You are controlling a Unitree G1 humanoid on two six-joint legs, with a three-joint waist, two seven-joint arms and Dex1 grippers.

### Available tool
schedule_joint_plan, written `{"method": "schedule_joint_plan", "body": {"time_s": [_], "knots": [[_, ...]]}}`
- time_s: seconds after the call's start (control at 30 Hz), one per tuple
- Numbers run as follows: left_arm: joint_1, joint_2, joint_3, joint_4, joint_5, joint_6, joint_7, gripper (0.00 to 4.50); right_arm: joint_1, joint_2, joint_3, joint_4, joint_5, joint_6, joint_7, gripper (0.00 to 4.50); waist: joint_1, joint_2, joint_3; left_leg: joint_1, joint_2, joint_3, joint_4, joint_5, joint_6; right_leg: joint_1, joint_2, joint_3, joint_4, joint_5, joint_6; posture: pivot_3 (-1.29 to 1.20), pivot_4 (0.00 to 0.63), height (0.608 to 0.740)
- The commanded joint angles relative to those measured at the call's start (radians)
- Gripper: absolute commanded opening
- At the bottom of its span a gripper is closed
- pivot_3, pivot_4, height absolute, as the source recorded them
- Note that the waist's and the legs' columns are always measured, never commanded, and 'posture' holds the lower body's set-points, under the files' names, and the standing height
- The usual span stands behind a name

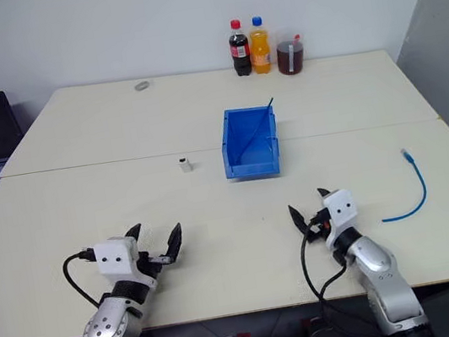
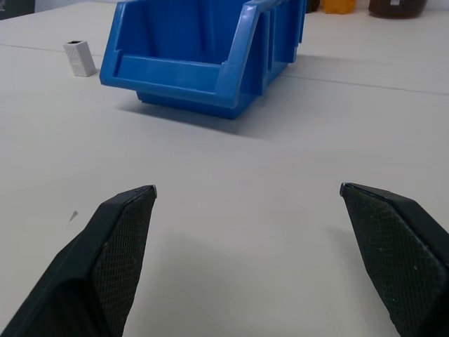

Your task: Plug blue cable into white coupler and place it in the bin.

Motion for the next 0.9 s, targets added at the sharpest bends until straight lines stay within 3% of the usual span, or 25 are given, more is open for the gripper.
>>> {"method": "schedule_joint_plan", "body": {"time_s": [0.03, 0.17, 0.37, 0.53, 0.63, 0.9], "knots": [[-0.016, 0.013, -0.024, -0.037, -0.046, 0.009, -0.061, 4.5, -0.007, 0.002, -0.016, -0.044, 0.014, -0.014, -0.006, 4.46, 0.0, 0.0, 0.0, 0.0, 0.0, 0.0, 0.0, 0.0, 0.0, 0.0, 0.0, 0.0, 0.0, 0.0, 0.0, 0.0, 0.15, 0.74], [-0.053, 0.039, -0.086, -0.075, -0.095, 0.076, -0.142, 4.5, -0.001, -0.017, -0.055, -0.095, 0.012, -0.023, -0.025, 4.46, 0.0, 0.0, 0.0, 0.0, 0.0, 0.0, 0.0, 0.0, 0.0, 0.0, 0.0, 0.0, 0.0, 0.0, 0.0, 0.0, 0.15, 0.74], [-0.219, 0.122, -0.186, -0.111, -0.11, 0.21, -0.25, 4.5, 0.041, -0.075, -0.212, -0.209, 0.017, 0.024, -0.091, 4.46, 0.006, 0.0, 0.0, 0.0, -0.001, -0.001, 0.001, 0.0, 0.0, 0.0, 0.0, -0.001, 0.0, 0.0, 0.0, 0.0, 0.15, 0.74], [-0.37, 0.21, -0.299, -0.131, -0.169, 0.326, -0.433, 4.5, 0.042, -0.156, -0.383, -0.237, -0.001, 0.237, -0.192, 4.46, -0.001, 0.0, 0.0, 0.0, -0.001, -0.001, 0.001, 0.0, 0.0, 0.002, 0.0, -0.001, -0.001, 0.0, 0.0, 0.0, 0.15, 0.74], [-0.458, 0.26, -0.365, -0.127, -0.23, 0.407, -0.583, 4.5, -0.008, -0.225, -0.473, -0.206, 0.015, 0.466, -0.233, 4.46, -0.01, 0.0, 0.0, 0.0, -0.001, -0.001, 0.0, 0.0, 0.0, 0.002, 0.0, 0.0, 0.0, 0.0, 0.0, 0.0, 0.15, 0.74], [-0.552, 0.308, -0.427, -0.075, -0.231, 0.412, -0.744, 4.5, -0.088, -0.282, -0.553, -0.116, 0.073, 0.768, -0.228, 4.46, -0.022, 0.001, 0.0, 0.0, -0.001, -0.003, 0.0, 0.0, 0.0, 0.002, 0.002, -0.001, 0.0, 0.0, 0.0, 0.0, 0.15, 0.74]]}}
